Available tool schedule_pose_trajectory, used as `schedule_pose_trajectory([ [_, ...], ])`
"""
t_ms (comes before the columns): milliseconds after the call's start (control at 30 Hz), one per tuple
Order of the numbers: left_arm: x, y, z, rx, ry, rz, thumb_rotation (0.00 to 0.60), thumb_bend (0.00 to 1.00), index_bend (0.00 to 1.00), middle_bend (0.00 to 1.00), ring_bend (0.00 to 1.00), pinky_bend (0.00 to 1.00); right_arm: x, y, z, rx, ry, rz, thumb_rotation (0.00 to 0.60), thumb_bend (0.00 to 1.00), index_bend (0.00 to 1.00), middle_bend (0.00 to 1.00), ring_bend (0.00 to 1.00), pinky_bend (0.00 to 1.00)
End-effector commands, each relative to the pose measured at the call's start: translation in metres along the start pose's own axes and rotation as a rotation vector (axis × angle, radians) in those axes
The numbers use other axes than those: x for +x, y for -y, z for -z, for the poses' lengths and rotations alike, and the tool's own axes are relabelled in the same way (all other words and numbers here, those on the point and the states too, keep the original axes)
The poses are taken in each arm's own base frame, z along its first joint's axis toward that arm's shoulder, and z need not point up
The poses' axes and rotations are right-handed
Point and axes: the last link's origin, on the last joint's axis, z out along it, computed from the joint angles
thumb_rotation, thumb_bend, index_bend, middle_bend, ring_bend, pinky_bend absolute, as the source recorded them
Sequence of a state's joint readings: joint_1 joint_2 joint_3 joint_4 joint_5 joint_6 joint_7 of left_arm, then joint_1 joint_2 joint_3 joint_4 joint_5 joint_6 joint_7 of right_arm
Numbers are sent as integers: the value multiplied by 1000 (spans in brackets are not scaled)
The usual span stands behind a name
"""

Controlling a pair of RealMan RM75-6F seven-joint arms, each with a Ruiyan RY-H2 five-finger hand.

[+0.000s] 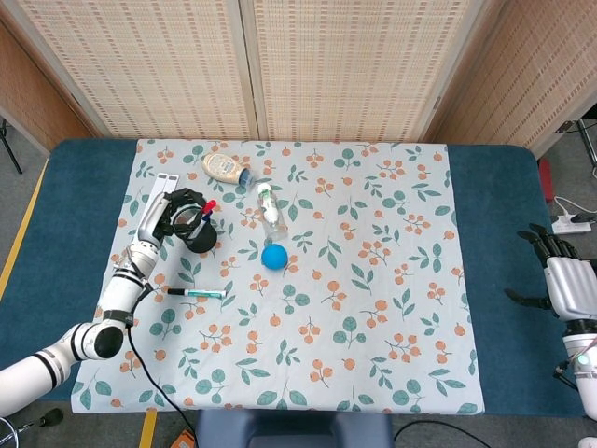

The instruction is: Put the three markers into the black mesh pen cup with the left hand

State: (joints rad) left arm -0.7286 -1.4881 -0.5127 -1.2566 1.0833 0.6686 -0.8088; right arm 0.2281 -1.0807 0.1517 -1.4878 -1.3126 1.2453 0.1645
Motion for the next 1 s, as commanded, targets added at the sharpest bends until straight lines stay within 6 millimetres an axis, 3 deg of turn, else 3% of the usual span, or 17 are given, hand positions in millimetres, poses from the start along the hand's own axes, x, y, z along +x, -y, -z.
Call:
schedule_pose_trajectory([
  [33,-7,2,-4,-8,7,6,600,428,550,550,211,192,0,-1,0,-3,1,-1,600,25,170,65,124,171],
  [367,-14,12,-23,5,13,-35,600,428,550,537,199,188,1,0,1,2,-3,-2,600,25,170,64,124,171],
  [467,-12,16,-24,11,21,-64,600,427,525,477,176,183,2,-1,1,0,-4,-2,600,25,170,64,124,171],
  [600,-8,20,-25,9,28,-86,600,427,415,350,140,173,2,-1,1,-1,-3,-1,600,25,170,64,124,171],
  [767,-1,13,-19,-44,38,-110,600,426,358,306,115,169,0,1,1,5,2,3,600,24,170,65,124,172],
  [900,0,0,6,-147,38,-190,600,426,381,333,118,170,0,1,0,2,2,1,600,25,170,64,124,172],
  [1000,-3,-6,54,-240,-32,-320,600,426,392,371,136,180,0,0,0,2,4,-3,600,25,170,64,124,171],
])
